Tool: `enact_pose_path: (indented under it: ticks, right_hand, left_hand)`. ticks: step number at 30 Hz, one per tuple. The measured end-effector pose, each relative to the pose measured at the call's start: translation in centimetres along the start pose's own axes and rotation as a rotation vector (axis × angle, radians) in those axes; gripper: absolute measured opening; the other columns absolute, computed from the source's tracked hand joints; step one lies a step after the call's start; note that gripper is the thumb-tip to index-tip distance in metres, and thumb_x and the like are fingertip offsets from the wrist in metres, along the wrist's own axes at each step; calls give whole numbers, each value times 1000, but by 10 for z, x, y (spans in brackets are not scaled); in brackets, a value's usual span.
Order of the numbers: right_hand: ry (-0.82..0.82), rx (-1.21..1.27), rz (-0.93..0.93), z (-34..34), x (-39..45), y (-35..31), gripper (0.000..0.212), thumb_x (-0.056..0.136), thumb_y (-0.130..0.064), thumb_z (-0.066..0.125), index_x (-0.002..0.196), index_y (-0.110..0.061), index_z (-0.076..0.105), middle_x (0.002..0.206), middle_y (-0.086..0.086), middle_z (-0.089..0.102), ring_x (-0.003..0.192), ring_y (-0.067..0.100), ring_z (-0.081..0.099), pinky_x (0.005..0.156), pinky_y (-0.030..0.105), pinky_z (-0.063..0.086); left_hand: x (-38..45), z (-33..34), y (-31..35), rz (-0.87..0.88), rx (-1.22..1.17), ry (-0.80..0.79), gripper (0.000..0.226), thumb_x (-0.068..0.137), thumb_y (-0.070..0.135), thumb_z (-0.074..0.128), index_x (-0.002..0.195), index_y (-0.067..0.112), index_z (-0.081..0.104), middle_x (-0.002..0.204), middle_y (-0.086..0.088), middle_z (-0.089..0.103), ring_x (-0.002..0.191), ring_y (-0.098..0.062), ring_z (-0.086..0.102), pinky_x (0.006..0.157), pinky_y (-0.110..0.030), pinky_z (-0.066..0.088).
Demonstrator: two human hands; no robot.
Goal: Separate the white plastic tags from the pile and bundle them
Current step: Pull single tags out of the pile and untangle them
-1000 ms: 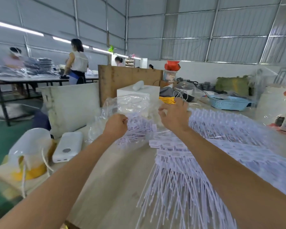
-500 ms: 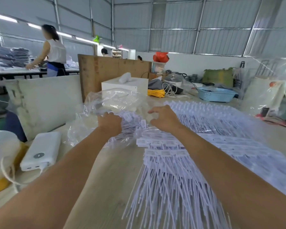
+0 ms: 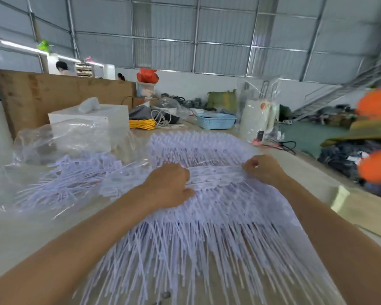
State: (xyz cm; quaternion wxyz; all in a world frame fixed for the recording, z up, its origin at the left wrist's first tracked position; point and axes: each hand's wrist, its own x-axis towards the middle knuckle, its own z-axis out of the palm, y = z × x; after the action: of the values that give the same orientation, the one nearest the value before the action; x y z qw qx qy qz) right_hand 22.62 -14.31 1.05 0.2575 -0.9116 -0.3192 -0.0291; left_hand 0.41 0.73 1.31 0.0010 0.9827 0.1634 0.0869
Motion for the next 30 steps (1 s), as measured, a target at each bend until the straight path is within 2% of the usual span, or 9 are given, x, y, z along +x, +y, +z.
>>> enact_pose_path:
  ticks: [4,7,10,13,18,23,25,27,30]
  right_hand:
    - [-5,11,-22,3,-17,28,35,98,-28,48,109,2,64,113,14,63,109,31,56,84,29,39]
    - [41,31,-44,12,-22,32,33,99,-25,45,117,-1,61,119,14,62,111,31,55,85,28,38]
    - [91,46,-49,16,-22,35,31,98,-22,45,112,-3,64,117,16,63,103,31,58,85,33,44]
    - [118,3,-78,17,-24,36,33,97,-23,45,120,-6,61,126,16,58,111,32,56,92,35,44]
    - [116,-20,-127,16,-24,36,35,98,-24,43,127,-12,56,134,8,54,119,29,51,100,35,41]
    - [70,-7,-125,12,-25,41,30,90,-16,51,116,-7,62,118,8,63,107,28,58,87,32,45]
    - [56,-33,-107,10,-25,41,31,87,-17,56,116,-11,63,119,6,63,109,27,57,89,31,45]
    - [79,-55,-105,7,-25,41,36,83,-18,60,119,-14,63,121,6,60,110,28,55,93,33,47]
    - [115,-52,-120,-1,-27,37,41,79,-16,64,121,-16,63,116,12,56,111,33,51,97,37,44]
  left_hand:
    - [20,11,4,6,43,64,41,93,46,51,119,14,54,118,-8,52,109,-26,51,85,-31,42]
    - [28,10,4,-39,40,85,48,92,54,47,125,19,50,120,-7,50,113,-27,49,86,-36,40]
    - [32,9,-2,-93,105,-9,48,92,58,43,104,14,60,102,-6,58,93,-23,56,79,-36,44]
    - [32,9,-7,-62,34,10,37,93,48,49,81,13,57,84,-5,56,80,-21,55,73,-34,44]
    - [32,9,-7,-35,57,53,28,97,42,45,96,14,52,93,-2,44,85,-20,50,74,-34,41]
    - [32,7,-7,1,32,196,25,96,37,49,106,14,53,106,-6,52,101,-24,48,83,-36,42]
    - [29,10,-6,73,-37,240,22,92,37,56,98,16,54,97,-2,53,97,-22,50,76,-32,40]
    - [26,13,-5,98,-115,137,27,88,46,58,83,20,53,84,3,54,83,-17,53,67,-28,39]
    - [26,13,-4,81,-59,-8,32,85,53,61,84,22,53,84,2,58,77,-15,54,63,-28,40]
